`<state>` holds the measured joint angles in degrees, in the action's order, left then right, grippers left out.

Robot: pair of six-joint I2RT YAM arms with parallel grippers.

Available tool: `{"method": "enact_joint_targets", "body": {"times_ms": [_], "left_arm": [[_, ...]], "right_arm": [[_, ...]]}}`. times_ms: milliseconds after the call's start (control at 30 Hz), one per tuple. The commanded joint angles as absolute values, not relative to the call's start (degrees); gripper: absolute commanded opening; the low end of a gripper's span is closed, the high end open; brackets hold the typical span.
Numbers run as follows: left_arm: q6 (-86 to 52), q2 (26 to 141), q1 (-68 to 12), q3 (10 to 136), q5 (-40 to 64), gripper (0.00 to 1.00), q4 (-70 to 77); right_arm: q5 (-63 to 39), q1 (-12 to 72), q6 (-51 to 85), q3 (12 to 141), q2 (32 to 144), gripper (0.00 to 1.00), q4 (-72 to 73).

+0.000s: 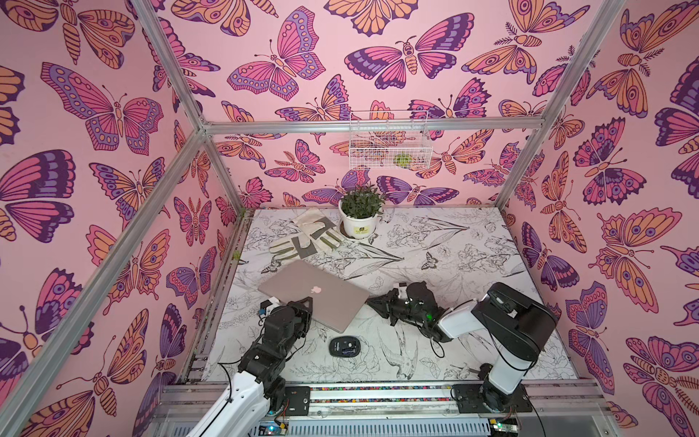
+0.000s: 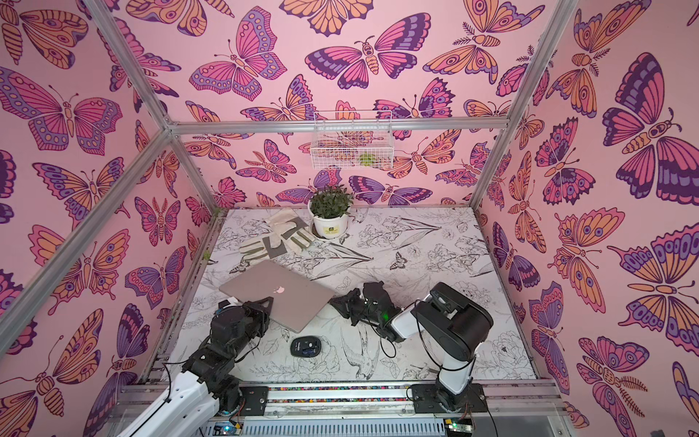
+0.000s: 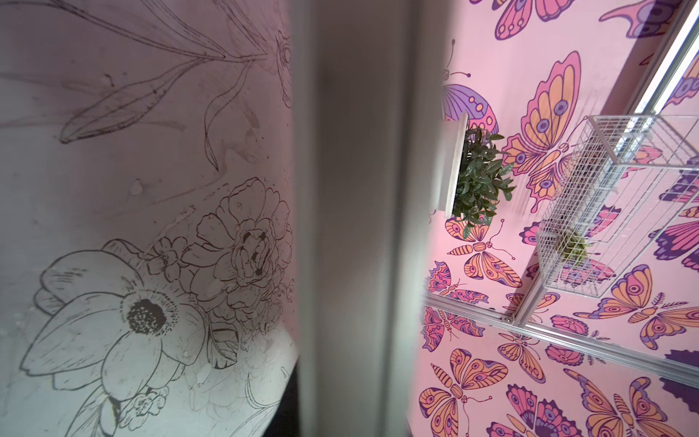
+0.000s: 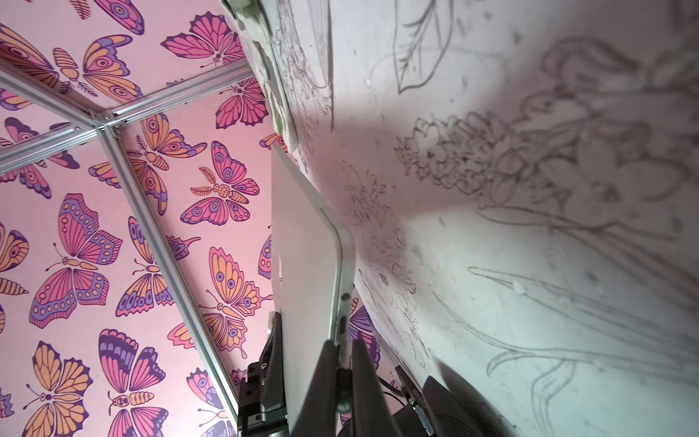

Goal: Insert the wireless mouse receiver into the laptop
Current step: Insert the USB plug into the USB port.

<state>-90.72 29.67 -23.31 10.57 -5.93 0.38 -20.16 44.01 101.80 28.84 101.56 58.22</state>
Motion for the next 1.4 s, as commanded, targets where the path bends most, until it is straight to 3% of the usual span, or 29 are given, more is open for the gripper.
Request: {"method": "enact_joint_targets", "body": {"times_ms": [0,1367], "left_arm": [[-93.06,27.6,-23.73,12.17,-6.38,0.0,10.59],[-92.61,23.2,-23.73,10.4,-8.63,0.0,12.48]], "right_arm": [[-20.95,44.71,101.37,28.99,101.04,0.0,64.16],[-18.27,44.14,97.93,25.62,90.48,0.0,59.25]]}}
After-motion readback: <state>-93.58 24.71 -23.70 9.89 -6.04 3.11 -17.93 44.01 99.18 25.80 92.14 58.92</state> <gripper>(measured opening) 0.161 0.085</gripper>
